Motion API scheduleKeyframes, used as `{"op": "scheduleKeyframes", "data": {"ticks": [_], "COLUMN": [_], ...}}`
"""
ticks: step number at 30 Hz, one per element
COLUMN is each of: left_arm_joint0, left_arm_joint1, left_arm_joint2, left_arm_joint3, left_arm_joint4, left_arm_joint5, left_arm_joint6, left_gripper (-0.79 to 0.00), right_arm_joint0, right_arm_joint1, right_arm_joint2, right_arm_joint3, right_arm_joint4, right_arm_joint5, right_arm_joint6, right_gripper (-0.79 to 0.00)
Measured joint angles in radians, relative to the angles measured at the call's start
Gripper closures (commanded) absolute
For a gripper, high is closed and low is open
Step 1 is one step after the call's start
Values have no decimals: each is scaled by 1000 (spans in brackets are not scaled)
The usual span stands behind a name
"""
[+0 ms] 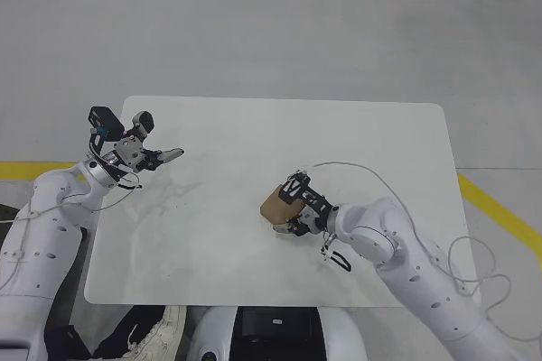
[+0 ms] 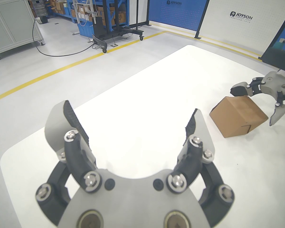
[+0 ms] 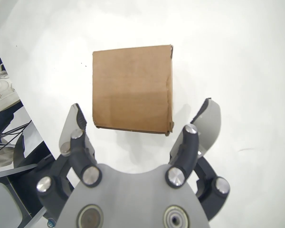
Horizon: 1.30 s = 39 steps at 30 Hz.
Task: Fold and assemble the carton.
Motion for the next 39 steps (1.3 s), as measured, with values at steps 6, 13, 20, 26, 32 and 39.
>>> {"op": "scheduleKeyframes", "data": {"ticks": [6, 13, 20, 26, 32, 39], "left_arm_joint0": [0, 0, 0, 0, 0, 0], "left_arm_joint1": [0, 0, 0, 0, 0, 0], "left_arm_joint2": [0, 0, 0, 0, 0, 0], "left_arm_joint3": [0, 0, 0, 0, 0, 0], "left_arm_joint4": [0, 0, 0, 0, 0, 0], "left_arm_joint5": [0, 0, 0, 0, 0, 0], "left_arm_joint6": [0, 0, 0, 0, 0, 0], "left_gripper": [-785, -785, -785, -785, -785, -785], "right_arm_joint0": [-32, -118, -210, -244, -233, -196], "right_arm_joint1": [9, 32, 54, 66, 75, 84], "right_arm_joint2": [69, 239, 420, 502, 561, 601], "right_arm_joint3": [-103, -215, -184, -121, -68, -54], "right_arm_joint4": [71, 223, 228, 180, 127, 106], "right_arm_joint5": [-30, -138, -182, -210, -215, -223], "right_arm_joint6": [-54, -197, -303, -354, -391, -380], "right_gripper": [-785, -785, -785, -785, -785, -785]}}
